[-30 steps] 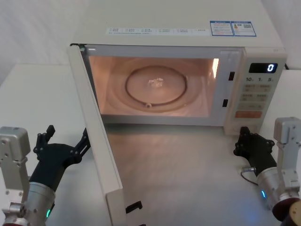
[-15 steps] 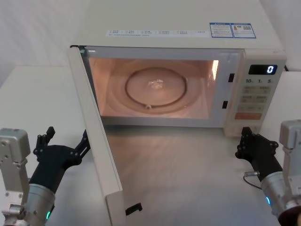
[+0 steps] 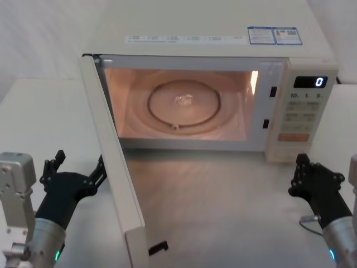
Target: Press the button to open the microwave door with one hand; close the microwave door with the other hand.
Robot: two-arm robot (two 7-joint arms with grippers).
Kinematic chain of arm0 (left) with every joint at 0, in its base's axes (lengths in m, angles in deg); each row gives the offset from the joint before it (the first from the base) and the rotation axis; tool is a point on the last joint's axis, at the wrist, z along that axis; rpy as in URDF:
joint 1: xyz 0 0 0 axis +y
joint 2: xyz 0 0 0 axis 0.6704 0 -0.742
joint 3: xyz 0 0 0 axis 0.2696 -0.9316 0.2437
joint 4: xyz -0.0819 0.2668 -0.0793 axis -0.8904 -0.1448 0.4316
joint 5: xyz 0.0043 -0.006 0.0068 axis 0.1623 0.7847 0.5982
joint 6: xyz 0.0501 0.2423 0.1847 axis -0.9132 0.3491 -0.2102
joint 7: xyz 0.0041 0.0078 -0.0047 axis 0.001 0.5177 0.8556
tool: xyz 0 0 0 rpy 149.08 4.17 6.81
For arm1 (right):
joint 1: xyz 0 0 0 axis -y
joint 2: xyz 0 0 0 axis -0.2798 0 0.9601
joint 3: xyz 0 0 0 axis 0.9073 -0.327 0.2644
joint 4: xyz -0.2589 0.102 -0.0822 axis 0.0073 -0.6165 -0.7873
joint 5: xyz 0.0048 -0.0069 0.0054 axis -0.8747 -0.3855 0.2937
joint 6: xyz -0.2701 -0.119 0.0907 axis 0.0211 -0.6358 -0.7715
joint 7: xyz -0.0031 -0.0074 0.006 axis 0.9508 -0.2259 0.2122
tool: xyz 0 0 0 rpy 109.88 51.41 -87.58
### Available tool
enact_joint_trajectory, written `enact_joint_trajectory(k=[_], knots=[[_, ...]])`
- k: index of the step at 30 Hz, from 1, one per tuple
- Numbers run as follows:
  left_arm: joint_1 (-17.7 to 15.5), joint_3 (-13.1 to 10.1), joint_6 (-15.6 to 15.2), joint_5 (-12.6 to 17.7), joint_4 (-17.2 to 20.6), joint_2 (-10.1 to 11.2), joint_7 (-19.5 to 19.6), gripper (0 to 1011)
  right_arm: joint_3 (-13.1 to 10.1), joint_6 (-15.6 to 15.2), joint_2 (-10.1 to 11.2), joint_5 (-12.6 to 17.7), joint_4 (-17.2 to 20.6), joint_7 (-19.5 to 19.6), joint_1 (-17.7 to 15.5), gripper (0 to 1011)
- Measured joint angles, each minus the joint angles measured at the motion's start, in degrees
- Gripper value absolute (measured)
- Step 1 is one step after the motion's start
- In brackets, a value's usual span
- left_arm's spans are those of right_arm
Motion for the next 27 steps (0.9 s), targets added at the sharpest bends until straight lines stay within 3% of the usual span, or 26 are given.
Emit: enact_joint_trajectory(k=[15,27], knots=[[0.0,0.02,0.0,0.0,0.0,0.0,0.0,1007,0.0,0.01,-0.09,0.14,-0.9,-0.08,0.64,2],[0.0,0.03,0.0,0.0,0.0,0.01,-0.01,1007,-0.01,0.01,-0.14,0.26,-1.12,-0.15,0.79,333]])
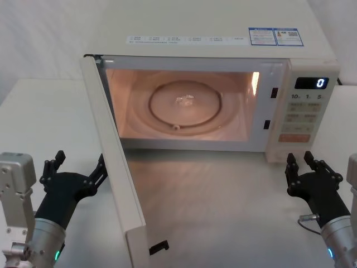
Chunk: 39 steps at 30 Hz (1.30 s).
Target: Press the button to open the microwave door with one hand; close the microwave door with the other hand.
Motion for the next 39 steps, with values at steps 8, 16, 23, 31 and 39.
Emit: enact_joint_trajectory(k=[8,16,23,31,39], knots=[[0.0,0.0,0.0,0.0,0.0,0.0,0.0,1007,0.0,0.0,-0.03,0.05,-0.08,-0.01,0.04,595],[0.0,0.0,0.0,0.0,0.0,0.0,0.0,1007,0.0,0.0,-0.03,0.07,-0.13,-0.01,0.08,849],[0.0,0.0,0.0,0.0,0.0,0.0,0.0,1007,0.0,0.0,-0.03,0.07,-0.15,-0.01,0.09,1002],[0.73,1.31,-0.02,-0.92,1.5,-0.47,1.84,1007,-0.01,0.0,-0.03,0.07,-0.15,-0.01,0.09,1002],[2.97,3.5,-2.06,-1.38,5.73,-0.68,2.92,1007,0.0,0.0,-0.03,0.07,-0.15,-0.01,0.09,1002]])
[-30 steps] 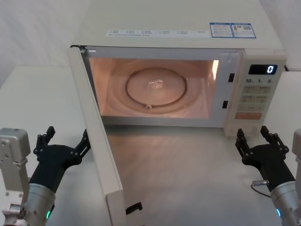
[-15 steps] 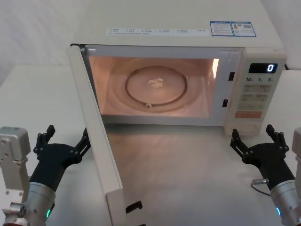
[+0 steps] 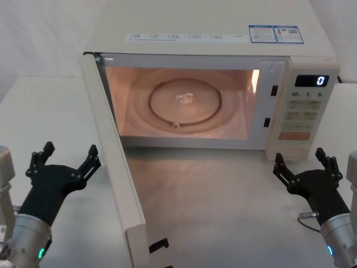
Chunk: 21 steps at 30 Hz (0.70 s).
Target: Press the button to open the microwave door with one hand; close the microwave door with the other hand.
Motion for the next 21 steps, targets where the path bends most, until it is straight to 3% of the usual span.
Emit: enact_joint_trajectory(k=[5,12,21], knots=[[2.0,1.52,-1.44,1.88,3.3,0.97,0.16,1006,0.0,0.0,0.0,0.0,0.0,0.01,0.0,1002],[1.99,1.53,-1.51,2.01,3.28,0.94,0.23,871,0.01,0.0,0.0,0.0,0.0,0.01,0.0,1002],[1.76,1.37,-1.34,1.89,2.92,0.78,0.26,577,0.0,0.0,0.0,0.0,0.0,0.01,0.0,1002]])
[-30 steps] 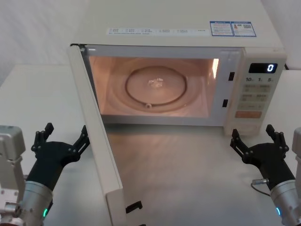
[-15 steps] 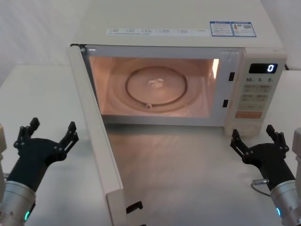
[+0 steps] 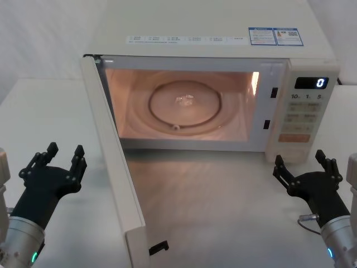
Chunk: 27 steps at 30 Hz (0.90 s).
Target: Press the button to open the microwave door with one hand; close the microwave door with the other hand.
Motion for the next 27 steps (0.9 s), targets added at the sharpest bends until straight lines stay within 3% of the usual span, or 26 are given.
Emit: enact_joint_trajectory(k=[18,23,27], knots=[[-0.13,-0.11,0.19,-0.1,-0.23,-0.1,-0.01,5,0.0,0.0,0.0,0.0,0.0,0.0,0.0,1002],[-0.39,-0.25,0.09,-0.07,-0.5,-0.11,0.27,0,0.0,-0.01,0.0,0.0,0.0,0.0,0.0,1002],[-1.74,-0.77,-1.77,-0.17,-1.28,0.52,2.27,0,-0.01,-0.01,0.0,0.0,0.0,0.0,0.0,1002]])
